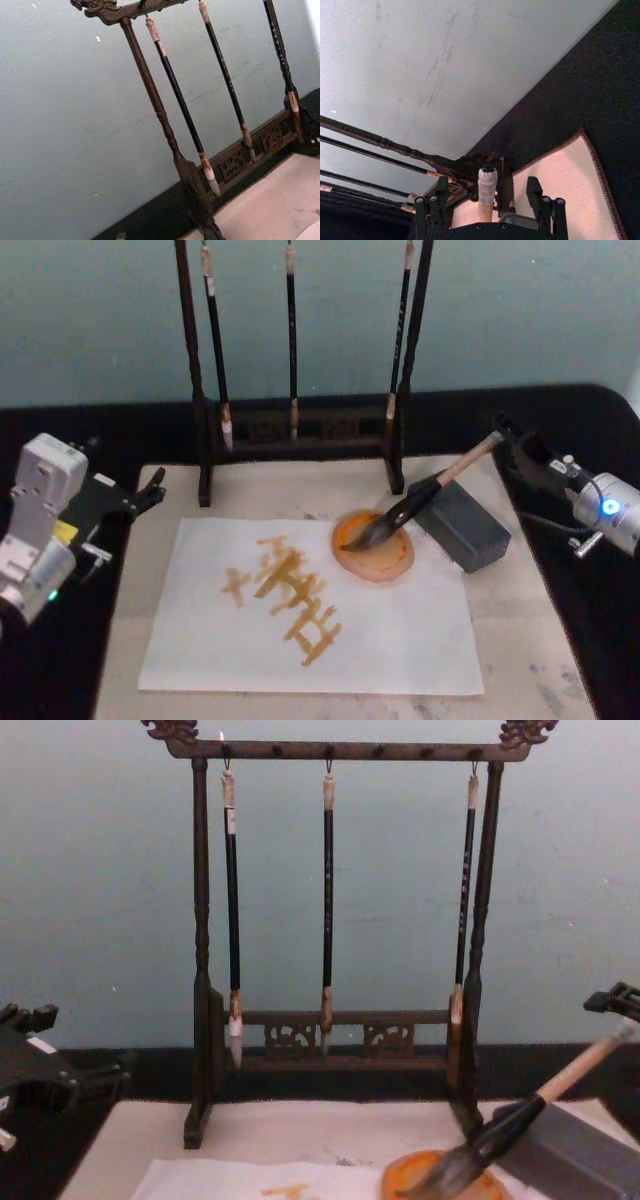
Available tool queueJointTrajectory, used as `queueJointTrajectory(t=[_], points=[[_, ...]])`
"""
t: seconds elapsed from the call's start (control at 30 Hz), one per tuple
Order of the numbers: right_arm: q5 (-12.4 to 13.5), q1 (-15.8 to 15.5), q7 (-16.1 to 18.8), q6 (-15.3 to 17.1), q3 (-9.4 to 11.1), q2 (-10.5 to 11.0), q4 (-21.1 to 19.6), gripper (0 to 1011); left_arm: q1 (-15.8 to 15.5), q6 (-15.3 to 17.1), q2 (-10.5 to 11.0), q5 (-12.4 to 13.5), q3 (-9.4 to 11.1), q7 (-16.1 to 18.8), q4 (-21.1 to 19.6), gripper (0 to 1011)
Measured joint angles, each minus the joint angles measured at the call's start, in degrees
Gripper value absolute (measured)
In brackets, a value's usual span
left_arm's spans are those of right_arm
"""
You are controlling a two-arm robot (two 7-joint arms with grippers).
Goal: Pick up the brush from the inkstone, write on the paper, then place the brush back to its original position.
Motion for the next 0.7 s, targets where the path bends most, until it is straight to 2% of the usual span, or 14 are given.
queueJointTrajectory(t=[0.1,0.23,0.27,0.33,0.37,0.4,0.43,0.5,0.53,0.57,0.6,0.67,0.7], points=[[1.77,-1.96,-2.05,-0.09,0.50,1.04,-3.11,1000,0.00,0.00,0.00,0.00,0.00,0.00,0.00,1009],[2.18,-4.56,-2.86,-1.25,0.62,2.67,-7.28,1000,0.00,0.00,0.00,0.00,0.00,0.00,0.00,1010],[1.05,-6.22,-3.02,-2.95,0.50,3.76,-9.97,1000,0.00,0.00,0.00,0.00,0.00,0.00,0.00,1010],[-1.18,-8.04,-3.31,-5.29,0.20,4.92,-12.89,1000,0.00,0.00,0.00,0.00,0.00,0.00,0.00,1010],[-4.10,-9.84,-3.86,-7.95,-0.30,6.25,-15.86,1000,0.00,0.00,0.00,0.00,0.00,0.00,0.00,1010],[-5.93,-10.63,-4.32,-9.49,-0.60,6.83,-17.36,1000,0.00,0.00,0.00,0.00,0.00,0.00,0.00,1010],[-9.98,-12.23,-5.67,-12.72,-1.41,7.97,-20.15,1000,0.00,0.00,0.00,0.00,0.00,0.00,0.00,1010],[-16.09,-13.98,-8.10,-16.81,-2.65,9.00,-23.04,1000,0.00,0.00,0.00,0.00,0.00,0.00,0.00,1010],[-21.73,-15.40,-10.60,-19.99,-3.73,9.69,-25.17,1000,0.00,0.00,0.00,0.00,0.00,0.00,0.00,1010],[-21.73,-15.40,-10.60,-19.99,-3.73,9.69,-25.17,1000,0.00,0.00,0.00,0.00,0.00,0.00,0.00,1010],[-27.09,-16.43,-12.92,-22.83,-4.91,10.05,-26.50,1000,0.00,0.00,0.00,0.00,0.00,0.00,0.00,1010],[-31.38,-17.12,-14.70,-24.97,-5.85,10.15,-27.07,1000,0.00,0.00,0.00,0.00,0.00,0.00,0.00,1010],[-34.52,-17.51,-15.84,-26.44,-6.64,10.11,-27.23,1000,0.00,0.00,0.00,0.00,0.00,0.00,0.00,1010]])
